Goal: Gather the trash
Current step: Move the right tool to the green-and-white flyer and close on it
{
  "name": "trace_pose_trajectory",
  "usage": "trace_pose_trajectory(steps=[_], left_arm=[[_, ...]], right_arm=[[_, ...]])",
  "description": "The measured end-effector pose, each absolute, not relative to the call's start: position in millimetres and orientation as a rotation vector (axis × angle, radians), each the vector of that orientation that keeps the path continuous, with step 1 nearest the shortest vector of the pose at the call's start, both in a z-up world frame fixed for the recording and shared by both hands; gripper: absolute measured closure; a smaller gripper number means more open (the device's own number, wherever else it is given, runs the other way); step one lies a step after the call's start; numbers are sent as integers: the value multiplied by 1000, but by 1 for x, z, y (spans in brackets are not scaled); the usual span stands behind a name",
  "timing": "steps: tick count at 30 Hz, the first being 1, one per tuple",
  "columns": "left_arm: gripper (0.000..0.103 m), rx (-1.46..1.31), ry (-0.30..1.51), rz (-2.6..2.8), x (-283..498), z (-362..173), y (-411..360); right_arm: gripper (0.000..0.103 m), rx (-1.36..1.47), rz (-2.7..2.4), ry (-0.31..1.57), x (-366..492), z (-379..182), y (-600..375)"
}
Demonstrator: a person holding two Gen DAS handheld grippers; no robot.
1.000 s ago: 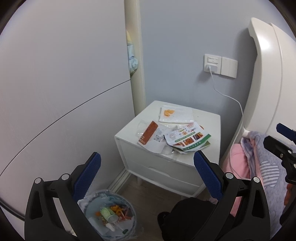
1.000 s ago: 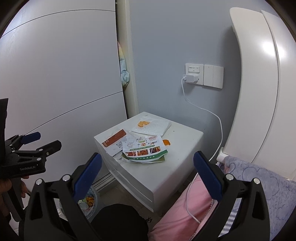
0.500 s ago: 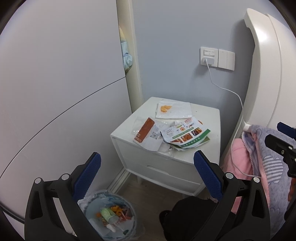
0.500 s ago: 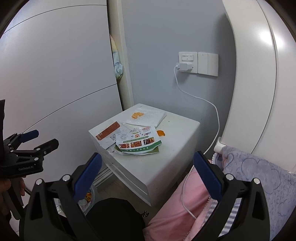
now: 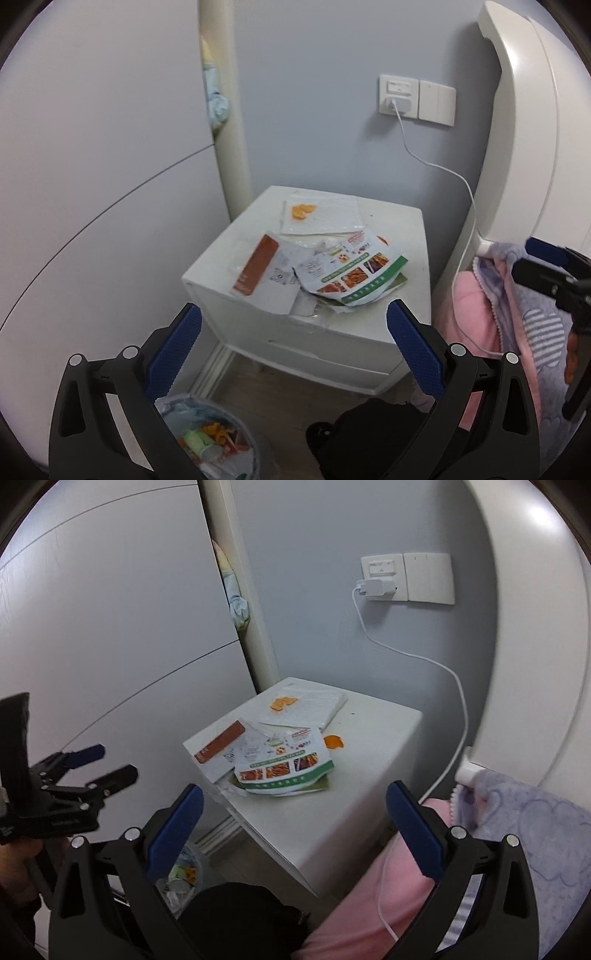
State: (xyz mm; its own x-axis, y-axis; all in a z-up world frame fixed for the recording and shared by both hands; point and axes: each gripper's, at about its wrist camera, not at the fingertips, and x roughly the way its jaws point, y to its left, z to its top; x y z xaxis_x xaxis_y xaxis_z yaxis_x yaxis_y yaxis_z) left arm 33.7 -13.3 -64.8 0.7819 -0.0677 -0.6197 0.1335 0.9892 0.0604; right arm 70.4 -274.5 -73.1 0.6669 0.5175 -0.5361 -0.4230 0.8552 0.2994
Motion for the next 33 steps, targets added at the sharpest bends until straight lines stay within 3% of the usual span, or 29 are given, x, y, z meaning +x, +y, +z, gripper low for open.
trace_pose_trajectory(steps=[33], left_arm=[[6, 157, 835, -579, 188, -141, -26]], right_arm=[[7, 283, 765, 931, 231, -162, -249]])
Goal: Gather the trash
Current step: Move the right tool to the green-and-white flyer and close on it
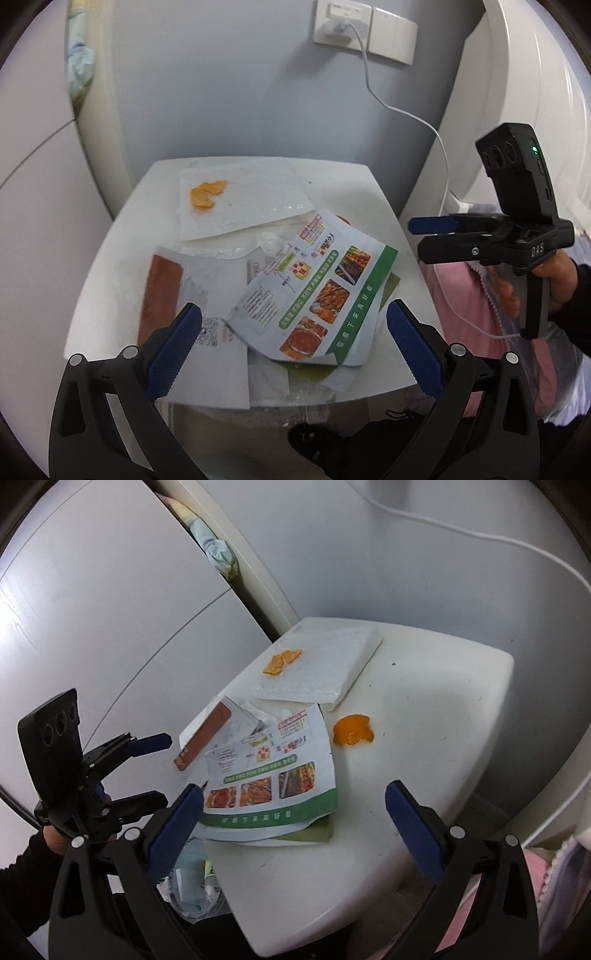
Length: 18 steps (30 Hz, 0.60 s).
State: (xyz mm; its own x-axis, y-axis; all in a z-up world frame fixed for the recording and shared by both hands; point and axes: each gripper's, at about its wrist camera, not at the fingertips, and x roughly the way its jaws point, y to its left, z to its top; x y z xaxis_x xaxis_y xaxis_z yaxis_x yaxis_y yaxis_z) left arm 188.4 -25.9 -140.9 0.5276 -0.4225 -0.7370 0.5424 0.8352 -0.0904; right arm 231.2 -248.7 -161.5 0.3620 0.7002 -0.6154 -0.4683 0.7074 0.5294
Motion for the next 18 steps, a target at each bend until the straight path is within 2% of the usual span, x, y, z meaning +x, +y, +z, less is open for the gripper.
trace_pose_trajectory(steps=[4, 5, 7, 10, 13, 14, 18], left_arm=[[6, 132, 857, -610, 201, -151, -24], [6, 116, 865, -612, 205, -154, -22], [6, 102, 873, -624, 209, -158, -20], [6, 102, 880, -609, 214, -164, -18], [21, 95, 887, -610, 218, -168, -17], [31, 96, 894, -607, 219, -170, -17], [43, 89, 908, -607, 221, -175, -15]], right_arm=[[10, 250, 764, 942, 235, -169, -243], [20, 244, 764, 944, 236, -171, -242], [33, 237, 753, 942, 237, -174, -241], [33, 244, 743, 943, 239, -178, -242], [33, 244, 738, 954, 242, -183, -241], [35, 251, 743, 956, 243, -184, -242], [40, 252, 753, 958, 242, -186, -241]])
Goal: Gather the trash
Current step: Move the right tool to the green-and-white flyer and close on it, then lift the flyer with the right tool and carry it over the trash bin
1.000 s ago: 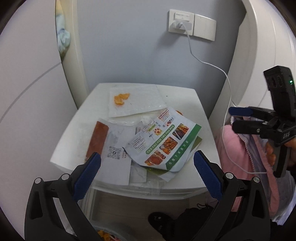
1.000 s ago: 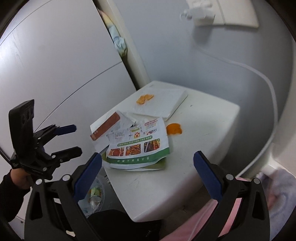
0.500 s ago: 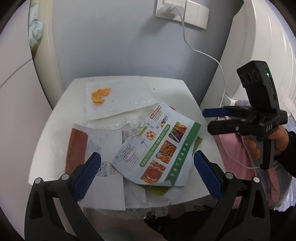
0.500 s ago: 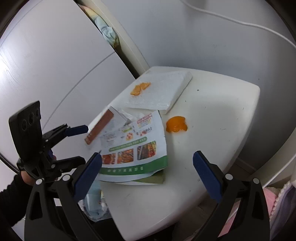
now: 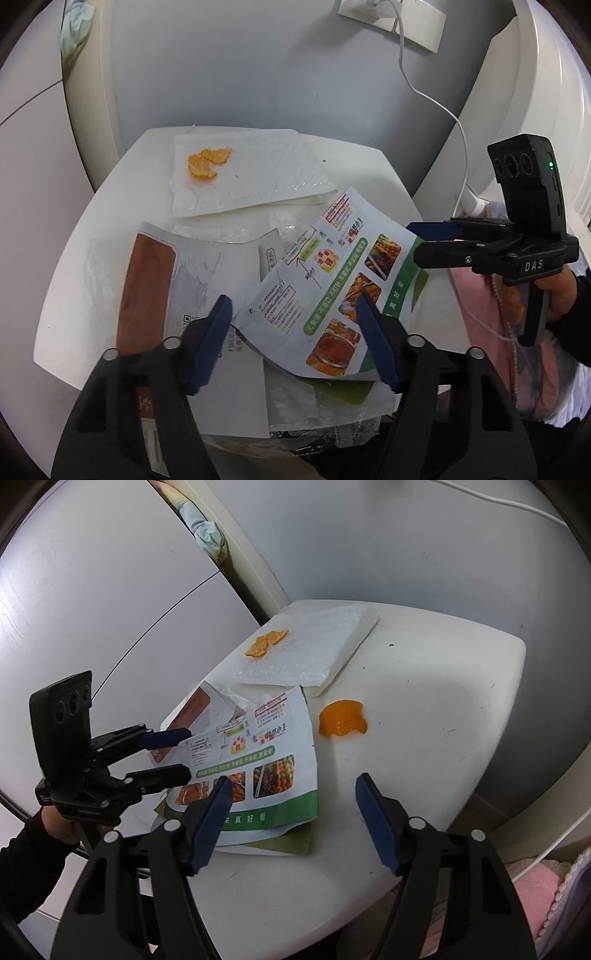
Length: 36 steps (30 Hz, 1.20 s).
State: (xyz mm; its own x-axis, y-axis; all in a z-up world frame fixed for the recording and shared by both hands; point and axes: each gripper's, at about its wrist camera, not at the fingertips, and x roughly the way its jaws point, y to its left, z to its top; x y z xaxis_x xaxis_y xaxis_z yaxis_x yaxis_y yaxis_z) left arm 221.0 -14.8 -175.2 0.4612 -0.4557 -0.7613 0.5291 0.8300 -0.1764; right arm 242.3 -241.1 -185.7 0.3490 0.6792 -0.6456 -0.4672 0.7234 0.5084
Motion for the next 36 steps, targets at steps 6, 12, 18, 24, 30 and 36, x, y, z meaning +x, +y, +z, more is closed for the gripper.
trace_pose_trajectory(steps=[6, 12, 18, 24, 30, 36], left_arm=[[49, 95, 926, -583, 222, -185, -12], [67, 74, 920, -578, 221, -188, -9], [91, 63, 900, -544, 222, -186, -8], [98, 70, 877, -552, 215, -177, -11], [99, 79, 825, -557, 204, -154, -20], [99, 90, 755, -561, 183, -120, -32]], right_arm=[[50, 246, 748, 962, 241, -188, -240], [64, 239, 747, 965, 240, -191, -240], [80, 219, 737, 972, 238, -193, -236], [96, 204, 741, 932, 233, -183, -240], [98, 215, 727, 866, 223, -157, -246], [98, 210, 722, 804, 207, -125, -256]])
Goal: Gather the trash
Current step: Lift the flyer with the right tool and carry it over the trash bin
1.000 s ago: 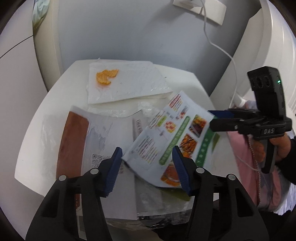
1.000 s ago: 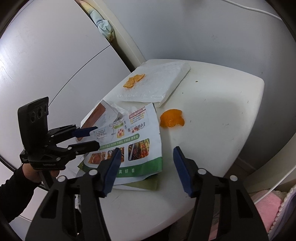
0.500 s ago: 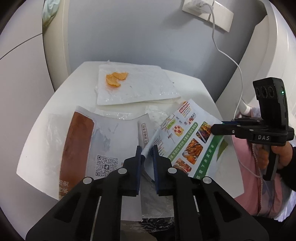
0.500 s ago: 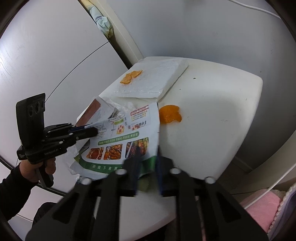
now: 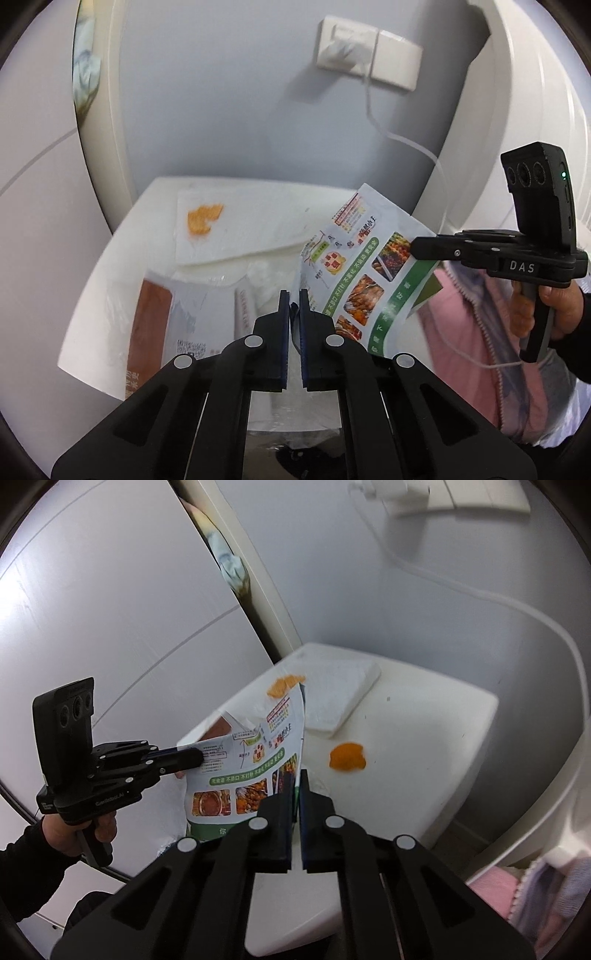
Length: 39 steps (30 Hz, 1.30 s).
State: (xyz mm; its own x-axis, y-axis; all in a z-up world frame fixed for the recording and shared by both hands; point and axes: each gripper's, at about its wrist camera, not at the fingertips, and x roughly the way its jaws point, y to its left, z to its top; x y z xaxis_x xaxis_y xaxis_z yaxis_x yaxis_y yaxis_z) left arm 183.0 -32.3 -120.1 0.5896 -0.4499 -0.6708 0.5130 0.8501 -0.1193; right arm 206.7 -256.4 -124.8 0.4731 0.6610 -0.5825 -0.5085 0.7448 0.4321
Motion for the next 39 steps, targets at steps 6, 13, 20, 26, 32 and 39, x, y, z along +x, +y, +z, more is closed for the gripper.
trace_pose_trajectory(steps=[6, 13, 20, 26, 32, 39], left_arm=[[99, 89, 689, -544, 155, -87, -32], [99, 68, 631, -484, 112, -57, -5], [99, 34, 600, -376, 60, -41, 48], [99, 13, 611, -272, 14, -45, 102], [99, -53, 645, -157, -24, -66, 162], [99, -130, 721, -65, -47, -113, 212]], right_arm=[[98, 206, 731, 749, 184, -96, -261], [98, 182, 788, 701, 157, -68, -239], [98, 140, 892, 678, 130, -43, -183], [98, 91, 1001, 712, 97, -43, -117], [98, 31, 1108, 783, 65, -64, -43], [98, -53, 1171, 901, 46, -111, 28]])
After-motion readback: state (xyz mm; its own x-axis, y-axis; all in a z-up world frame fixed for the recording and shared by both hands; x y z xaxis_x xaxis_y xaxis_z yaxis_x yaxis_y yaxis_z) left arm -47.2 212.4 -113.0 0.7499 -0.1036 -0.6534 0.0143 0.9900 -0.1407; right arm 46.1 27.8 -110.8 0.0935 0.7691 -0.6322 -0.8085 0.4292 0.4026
